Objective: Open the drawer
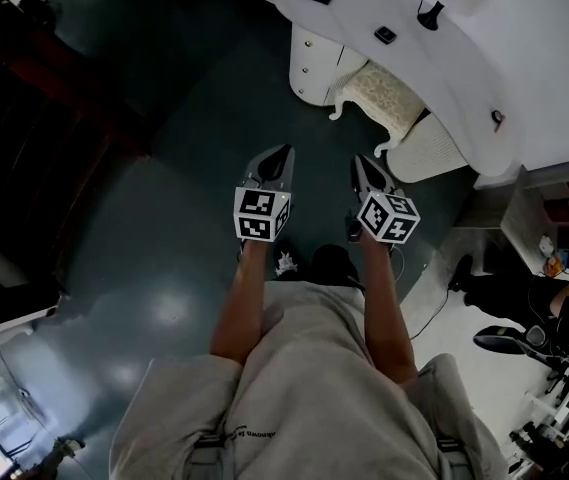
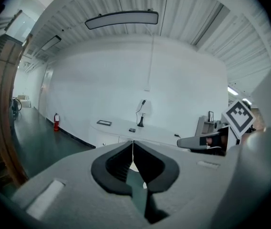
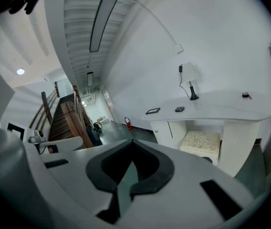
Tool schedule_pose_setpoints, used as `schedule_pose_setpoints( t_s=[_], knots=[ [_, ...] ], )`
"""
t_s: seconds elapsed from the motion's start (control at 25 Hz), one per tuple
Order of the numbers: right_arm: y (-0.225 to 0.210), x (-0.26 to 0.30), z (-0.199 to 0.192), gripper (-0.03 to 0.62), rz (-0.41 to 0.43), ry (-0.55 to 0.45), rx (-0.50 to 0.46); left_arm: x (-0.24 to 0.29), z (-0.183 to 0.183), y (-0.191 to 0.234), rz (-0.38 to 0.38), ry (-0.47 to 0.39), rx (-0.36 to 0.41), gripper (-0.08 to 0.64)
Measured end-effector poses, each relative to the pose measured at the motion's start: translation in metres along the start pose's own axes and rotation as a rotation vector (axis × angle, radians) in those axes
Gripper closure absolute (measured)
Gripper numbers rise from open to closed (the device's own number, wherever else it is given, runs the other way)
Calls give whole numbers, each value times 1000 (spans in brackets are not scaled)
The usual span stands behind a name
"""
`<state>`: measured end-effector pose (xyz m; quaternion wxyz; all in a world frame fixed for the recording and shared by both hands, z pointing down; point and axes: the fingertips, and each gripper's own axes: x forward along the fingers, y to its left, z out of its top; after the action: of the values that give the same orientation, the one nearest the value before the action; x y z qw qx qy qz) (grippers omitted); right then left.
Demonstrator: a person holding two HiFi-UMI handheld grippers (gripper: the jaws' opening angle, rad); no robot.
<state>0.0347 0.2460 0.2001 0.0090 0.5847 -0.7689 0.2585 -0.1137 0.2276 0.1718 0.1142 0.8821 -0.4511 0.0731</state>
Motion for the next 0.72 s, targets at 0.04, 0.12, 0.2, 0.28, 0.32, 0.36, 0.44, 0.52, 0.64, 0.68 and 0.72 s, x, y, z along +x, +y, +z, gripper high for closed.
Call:
schedule_pose_setpoints(
  t_s=[0.04,0.12,0.2,0.28,0.32,0.36,0.44,0.52,0.64,0.68,0.72],
  knots=[
    [-1,0,-2,578,-8,6,-7,0,-4,1,-5,9,-8,549],
    [-5,1,-6,577,-21,16,-13,2,-13,3,-15,24,-20,549],
    [-10,3,-8,577,-34,21,-11,4,-20,6,-22,39,-32,549],
    [-13,7,-6,578,-44,19,-2,7,-22,9,-26,48,-41,549],
    [-15,9,-5,578,-46,18,-3,9,-22,10,-30,50,-44,549],
    [-15,12,-4,578,-46,21,-9,11,-23,10,-33,52,-47,549],
    [-17,21,-3,578,-45,30,-24,18,-25,13,-33,56,-50,549],
    [-17,31,1,578,-40,30,-22,25,-21,19,-26,54,-52,549],
    [-13,40,8,578,-31,28,-25,30,-11,26,-17,42,-55,549],
    [-11,44,9,577,-28,29,-27,32,-10,29,-13,41,-58,549],
    [-10,49,11,578,-24,31,-28,34,-10,33,-10,42,-62,549]
  ],
)
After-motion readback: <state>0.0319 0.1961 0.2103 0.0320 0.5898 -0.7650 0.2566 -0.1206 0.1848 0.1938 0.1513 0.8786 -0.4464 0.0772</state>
